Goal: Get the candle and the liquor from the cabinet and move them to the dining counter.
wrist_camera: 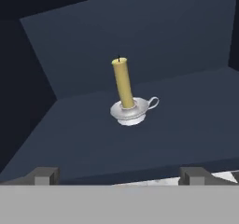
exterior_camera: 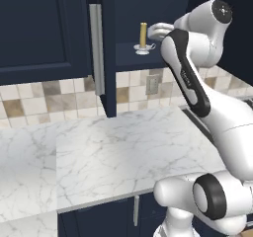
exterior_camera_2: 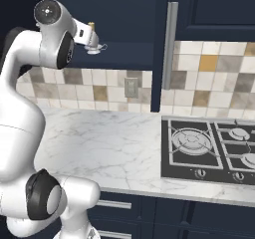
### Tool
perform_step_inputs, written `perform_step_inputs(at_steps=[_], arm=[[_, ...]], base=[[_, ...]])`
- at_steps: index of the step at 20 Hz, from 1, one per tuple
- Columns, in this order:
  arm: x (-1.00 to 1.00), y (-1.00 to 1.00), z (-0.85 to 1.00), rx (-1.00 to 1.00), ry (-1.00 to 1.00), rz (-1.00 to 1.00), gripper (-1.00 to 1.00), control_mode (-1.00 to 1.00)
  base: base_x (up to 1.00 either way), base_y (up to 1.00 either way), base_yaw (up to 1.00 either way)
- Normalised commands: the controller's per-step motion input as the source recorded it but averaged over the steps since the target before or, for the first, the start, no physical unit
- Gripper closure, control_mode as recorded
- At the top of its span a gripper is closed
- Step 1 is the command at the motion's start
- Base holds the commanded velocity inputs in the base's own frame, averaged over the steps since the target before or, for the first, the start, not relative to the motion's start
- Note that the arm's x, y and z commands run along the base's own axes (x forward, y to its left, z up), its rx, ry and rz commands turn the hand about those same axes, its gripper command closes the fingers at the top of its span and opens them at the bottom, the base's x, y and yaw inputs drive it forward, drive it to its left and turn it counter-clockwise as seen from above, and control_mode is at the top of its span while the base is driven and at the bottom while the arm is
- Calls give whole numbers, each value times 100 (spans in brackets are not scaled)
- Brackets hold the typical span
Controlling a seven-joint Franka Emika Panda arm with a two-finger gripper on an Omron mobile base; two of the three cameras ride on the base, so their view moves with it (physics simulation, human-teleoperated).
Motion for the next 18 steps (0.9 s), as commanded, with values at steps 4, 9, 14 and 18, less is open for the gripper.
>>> perform_step_inputs(at_steps=[4, 9, 14, 18], arm=[[35, 19, -31, -2, 6, 6, -100, -100], [39, 2, -11, 0, 1, 2, -100, -100], [38, 0, 0, -4, 1, 0, -100, -100], [30, 9, 1, -5, 2, 0, -100, -100]], base=[[0, 0, 0], [0, 0, 0], [0, 0, 0], [0, 0, 0]])
